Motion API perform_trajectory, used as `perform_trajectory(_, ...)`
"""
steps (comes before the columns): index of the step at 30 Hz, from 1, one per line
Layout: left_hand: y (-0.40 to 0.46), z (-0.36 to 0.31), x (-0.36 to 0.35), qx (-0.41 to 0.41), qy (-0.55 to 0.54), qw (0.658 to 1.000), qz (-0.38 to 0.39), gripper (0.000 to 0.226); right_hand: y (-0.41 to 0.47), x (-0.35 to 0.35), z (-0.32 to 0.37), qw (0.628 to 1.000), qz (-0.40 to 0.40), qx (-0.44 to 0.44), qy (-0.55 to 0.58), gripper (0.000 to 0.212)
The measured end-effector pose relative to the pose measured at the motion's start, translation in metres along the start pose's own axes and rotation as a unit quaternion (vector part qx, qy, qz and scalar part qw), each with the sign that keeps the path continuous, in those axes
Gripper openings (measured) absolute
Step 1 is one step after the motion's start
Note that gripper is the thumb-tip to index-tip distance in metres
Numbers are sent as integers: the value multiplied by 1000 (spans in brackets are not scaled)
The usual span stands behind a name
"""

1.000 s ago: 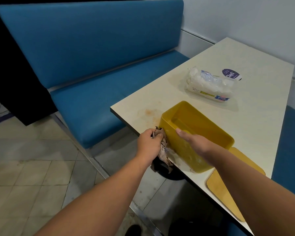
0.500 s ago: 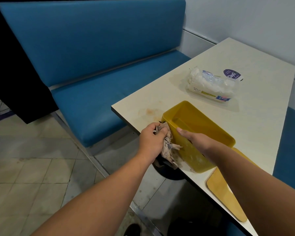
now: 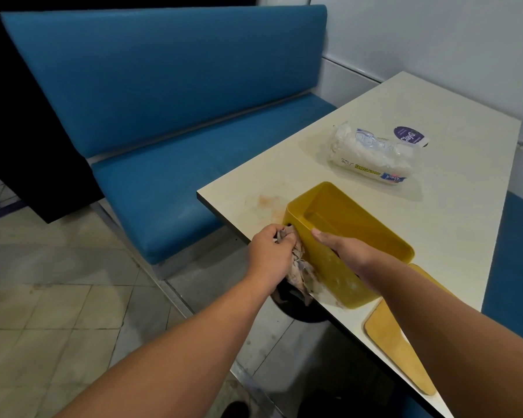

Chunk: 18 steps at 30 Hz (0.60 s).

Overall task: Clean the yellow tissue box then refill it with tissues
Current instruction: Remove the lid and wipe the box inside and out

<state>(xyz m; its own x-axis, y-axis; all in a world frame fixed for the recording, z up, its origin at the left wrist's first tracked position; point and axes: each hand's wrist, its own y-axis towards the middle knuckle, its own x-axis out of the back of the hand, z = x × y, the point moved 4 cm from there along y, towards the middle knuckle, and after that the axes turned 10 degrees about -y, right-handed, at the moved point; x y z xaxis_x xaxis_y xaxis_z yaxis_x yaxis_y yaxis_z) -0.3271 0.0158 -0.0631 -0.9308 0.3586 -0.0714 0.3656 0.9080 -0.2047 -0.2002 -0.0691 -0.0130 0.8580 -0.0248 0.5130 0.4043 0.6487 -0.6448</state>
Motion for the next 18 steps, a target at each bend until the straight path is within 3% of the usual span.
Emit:
perform_trajectory(10, -5, -8, -2, -15, -48, 999, -6, 12, -1, -1, 2, 1000, 3, 7, -1, 70)
perform_trajectory(15, 1, -4, 4, 6, 0, 999, -48, 12, -4, -1, 2, 1000, 2, 11, -13, 71)
perform_trajectory(18, 5, -12, 2, 2, -50, 997, -56, 7, -5, -1, 3, 1000, -2, 4, -3, 71)
